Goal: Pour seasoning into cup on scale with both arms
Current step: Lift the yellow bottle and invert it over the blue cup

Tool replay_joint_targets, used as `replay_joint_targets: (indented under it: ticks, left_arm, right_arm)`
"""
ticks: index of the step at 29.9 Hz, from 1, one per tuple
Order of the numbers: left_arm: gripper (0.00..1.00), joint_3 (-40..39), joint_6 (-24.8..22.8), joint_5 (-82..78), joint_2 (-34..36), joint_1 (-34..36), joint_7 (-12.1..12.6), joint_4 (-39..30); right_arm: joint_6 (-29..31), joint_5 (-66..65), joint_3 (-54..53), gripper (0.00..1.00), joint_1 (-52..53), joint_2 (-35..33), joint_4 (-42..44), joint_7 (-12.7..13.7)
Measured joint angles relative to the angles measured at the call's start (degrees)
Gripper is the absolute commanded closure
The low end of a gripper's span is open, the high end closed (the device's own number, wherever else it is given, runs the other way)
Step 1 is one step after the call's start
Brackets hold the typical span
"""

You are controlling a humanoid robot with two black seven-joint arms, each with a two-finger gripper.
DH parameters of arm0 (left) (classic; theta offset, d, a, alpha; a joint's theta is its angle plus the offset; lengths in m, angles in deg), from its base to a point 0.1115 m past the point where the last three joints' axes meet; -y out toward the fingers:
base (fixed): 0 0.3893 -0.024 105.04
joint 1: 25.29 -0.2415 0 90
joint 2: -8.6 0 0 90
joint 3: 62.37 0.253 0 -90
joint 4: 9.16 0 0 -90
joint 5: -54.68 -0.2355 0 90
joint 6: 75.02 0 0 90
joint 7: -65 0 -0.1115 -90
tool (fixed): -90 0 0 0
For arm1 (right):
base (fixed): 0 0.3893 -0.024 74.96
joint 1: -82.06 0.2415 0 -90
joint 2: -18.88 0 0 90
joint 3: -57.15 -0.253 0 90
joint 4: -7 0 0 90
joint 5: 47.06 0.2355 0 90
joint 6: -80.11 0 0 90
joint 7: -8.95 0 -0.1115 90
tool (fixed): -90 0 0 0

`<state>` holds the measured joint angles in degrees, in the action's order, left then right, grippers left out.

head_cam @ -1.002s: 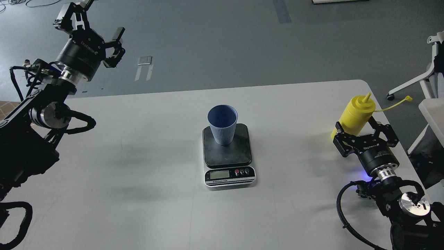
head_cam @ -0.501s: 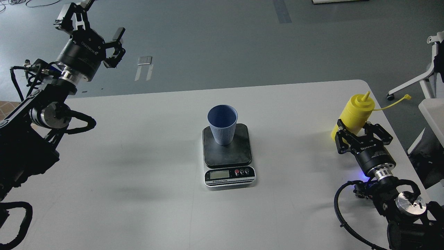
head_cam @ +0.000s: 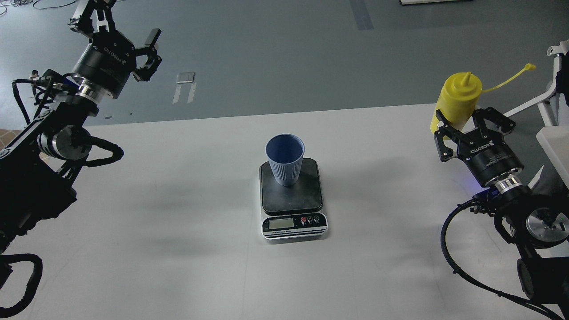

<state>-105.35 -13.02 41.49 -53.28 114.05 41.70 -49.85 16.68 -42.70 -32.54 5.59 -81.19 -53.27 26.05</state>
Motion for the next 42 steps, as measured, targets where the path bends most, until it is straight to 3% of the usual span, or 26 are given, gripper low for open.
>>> replay_joint_targets:
  ticks: [9,15,25,32,42]
  left_arm:
    - [0.02,-0.2,0.0,0.0,-0.1,0.0,-0.2,0.0]
    - [0.02,-0.2,0.0,0.0,0.1,0.0,-0.3,0.0]
    - [0.02,-0.2,0.0,0.0,0.2,-0.1,-0.3,0.0]
    - [0.02,-0.2,0.0,0.0,0.2,-0.1,-0.3,0.0]
    - [0.02,-0.2,0.0,0.0,0.3,-0.1,-0.4,0.0]
  right_arm:
    - [-3.2,-34.8,1.1,0.49,13.4,-4.2,-5.0,0.7]
    - [-2.7,-59.5,10.0,0.49,24.1,-4.3,-5.3,0.9]
    - [-2.4,-78.1,27.5,0.47,37.0,-4.3,-5.6,0.9]
    - [-2.4,-87.9,35.6,0.47,40.2,-3.7,-8.6,0.9]
    - [-2.4,-100.8,38.9,0.47,40.2,1.1,-10.6,0.9]
